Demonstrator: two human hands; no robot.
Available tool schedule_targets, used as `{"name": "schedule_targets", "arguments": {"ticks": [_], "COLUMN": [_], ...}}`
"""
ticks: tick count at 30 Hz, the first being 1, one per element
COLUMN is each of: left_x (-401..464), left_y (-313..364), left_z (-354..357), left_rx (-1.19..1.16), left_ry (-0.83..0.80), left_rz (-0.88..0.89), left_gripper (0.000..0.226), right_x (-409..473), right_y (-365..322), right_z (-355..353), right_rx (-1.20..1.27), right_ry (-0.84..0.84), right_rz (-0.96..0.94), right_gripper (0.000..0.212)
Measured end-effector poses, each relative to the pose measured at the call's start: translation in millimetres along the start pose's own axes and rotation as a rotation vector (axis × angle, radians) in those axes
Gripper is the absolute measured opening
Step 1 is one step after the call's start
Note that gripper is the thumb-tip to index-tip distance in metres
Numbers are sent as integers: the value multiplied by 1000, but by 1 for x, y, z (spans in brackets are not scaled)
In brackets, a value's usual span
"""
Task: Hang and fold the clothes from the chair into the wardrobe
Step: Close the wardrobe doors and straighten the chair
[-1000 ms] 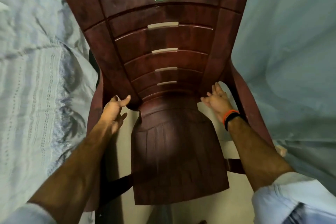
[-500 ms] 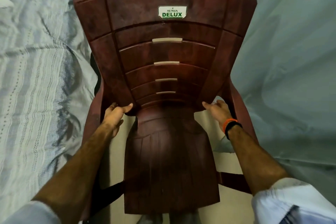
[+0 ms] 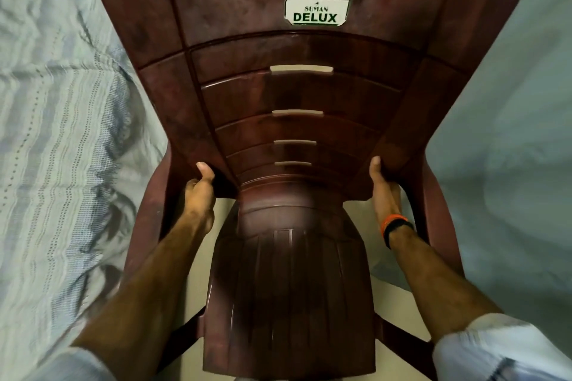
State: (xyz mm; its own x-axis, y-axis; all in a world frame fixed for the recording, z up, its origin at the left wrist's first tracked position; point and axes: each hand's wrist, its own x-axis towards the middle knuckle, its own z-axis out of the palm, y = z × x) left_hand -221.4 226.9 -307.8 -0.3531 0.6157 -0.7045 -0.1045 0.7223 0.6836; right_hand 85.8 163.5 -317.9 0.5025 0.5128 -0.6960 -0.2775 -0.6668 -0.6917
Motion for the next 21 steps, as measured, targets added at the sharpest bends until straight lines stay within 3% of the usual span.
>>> {"name": "schedule_targets", "arguments": {"ticks": [5, 9, 13, 15, 16, 18, 19, 21], "left_x": [10, 14, 30, 38, 57, 62, 87, 89], "left_y": [40, 91, 120, 142, 182, 196, 232, 242], "left_z": [21, 46, 60, 70, 92, 97, 117, 118], "left_rx": [71, 152, 128, 97, 74, 72, 50, 39], "left_ry": [66, 102, 100, 83, 80, 64, 42, 17], "left_rz": [17, 72, 97, 103, 111, 119, 132, 145], "left_gripper": [71, 66, 69, 69, 69, 70, 71, 72], "right_x": [14, 32, 55, 65, 84, 87, 110, 113], "right_y": [-55, -112, -143, -166, -206, -219, -253, -261], "right_z": [9, 25, 36, 43, 60, 62, 79, 81], "right_rx": [-100, -122, -143, -135, -111, -105, -106, -107], "right_ry": [-42, -52, -53, -68, -64, -55, -51, -51], "right_rz": [-47, -130, -148, -144, -163, -170, -172, -190], "right_gripper": [123, 112, 143, 138, 130, 114, 111, 118]}}
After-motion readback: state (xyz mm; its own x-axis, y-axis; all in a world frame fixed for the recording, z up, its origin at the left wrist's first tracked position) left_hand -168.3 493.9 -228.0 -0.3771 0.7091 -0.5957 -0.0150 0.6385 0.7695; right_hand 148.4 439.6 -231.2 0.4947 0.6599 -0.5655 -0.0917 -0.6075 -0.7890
